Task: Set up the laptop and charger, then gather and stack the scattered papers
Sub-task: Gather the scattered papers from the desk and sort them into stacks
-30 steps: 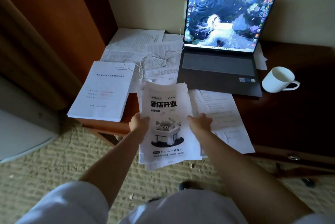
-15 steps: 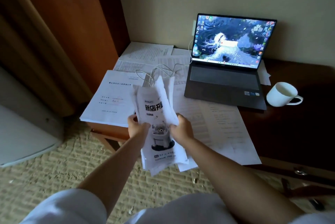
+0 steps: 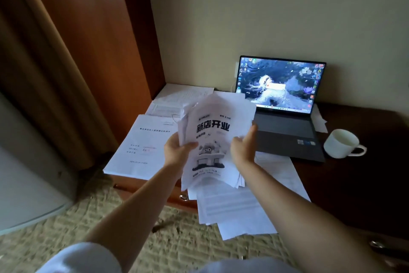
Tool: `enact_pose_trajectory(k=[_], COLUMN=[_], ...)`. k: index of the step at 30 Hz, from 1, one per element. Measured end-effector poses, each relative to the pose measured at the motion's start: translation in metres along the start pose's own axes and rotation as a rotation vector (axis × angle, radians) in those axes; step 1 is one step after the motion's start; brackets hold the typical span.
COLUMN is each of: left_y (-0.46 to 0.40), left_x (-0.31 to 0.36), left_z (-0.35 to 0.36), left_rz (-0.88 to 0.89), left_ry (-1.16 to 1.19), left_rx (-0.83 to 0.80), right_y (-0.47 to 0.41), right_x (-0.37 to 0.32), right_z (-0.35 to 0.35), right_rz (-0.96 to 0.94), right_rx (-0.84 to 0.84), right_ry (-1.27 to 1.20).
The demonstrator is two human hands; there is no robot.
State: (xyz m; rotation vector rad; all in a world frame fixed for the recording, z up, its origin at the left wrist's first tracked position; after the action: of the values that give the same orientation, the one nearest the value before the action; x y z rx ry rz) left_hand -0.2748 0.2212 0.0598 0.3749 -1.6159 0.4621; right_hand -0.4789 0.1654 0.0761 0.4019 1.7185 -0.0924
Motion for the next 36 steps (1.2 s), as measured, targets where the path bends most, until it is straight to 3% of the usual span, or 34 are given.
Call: enact_pose_trajectory(k=[8,16,22,26,30,33,36], left_y=[-0.024,-0.036,-0.043,-0.044,-0.047,-0.049,-0.049], left_x=[0.021,0.062,0.062,0.063,0.064,0.066,0.045], left_z=[-0.006,0.007,0.006,0.003,-0.002,-0.001,0.003], left_rz=[0.031,0.212,0.282,0.277,0.182,0.204,0.169], left_ry=[0.085,0.038,0.052,0.013,0.138,0.120,0.058], left_rx=[0.007,-0.036,-0.032,-0.004,0.169,0.162,0.045], right_y=[-0.012,-0.012,-0.030,-0.034,-0.037,-0.043,-0.044], right_x=[-0.019,-0.065,-0.067,-0.072,-0.052,-0.033,-0.022], right_z=[-0.008,-0.005,-0.010,-0.005,0.013,0.010,0.002], right_rz=[-0.115,-0.242,0.015,-0.039,-0.056,0.005,0.049], right_rx=[-0.008,0.067,0.191,0.057,-0.196,-0.164,-0.167], right_ry=[-0.193,-0.213,-0.255,-0.367,-0.233,-0.198,-0.189])
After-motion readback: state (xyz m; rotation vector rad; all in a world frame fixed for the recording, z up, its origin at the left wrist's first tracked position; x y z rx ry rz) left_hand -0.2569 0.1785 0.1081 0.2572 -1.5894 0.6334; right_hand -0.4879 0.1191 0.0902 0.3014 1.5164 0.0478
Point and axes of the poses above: each hand's wrist, its own y-axis away from the middle knuckle, its own z-axis out of the palm, x = y × z, the point moved 7 cm from there along -y, towards the middle knuckle, and after that the axes turned 14 degrees about z, right-handed, at the moved point
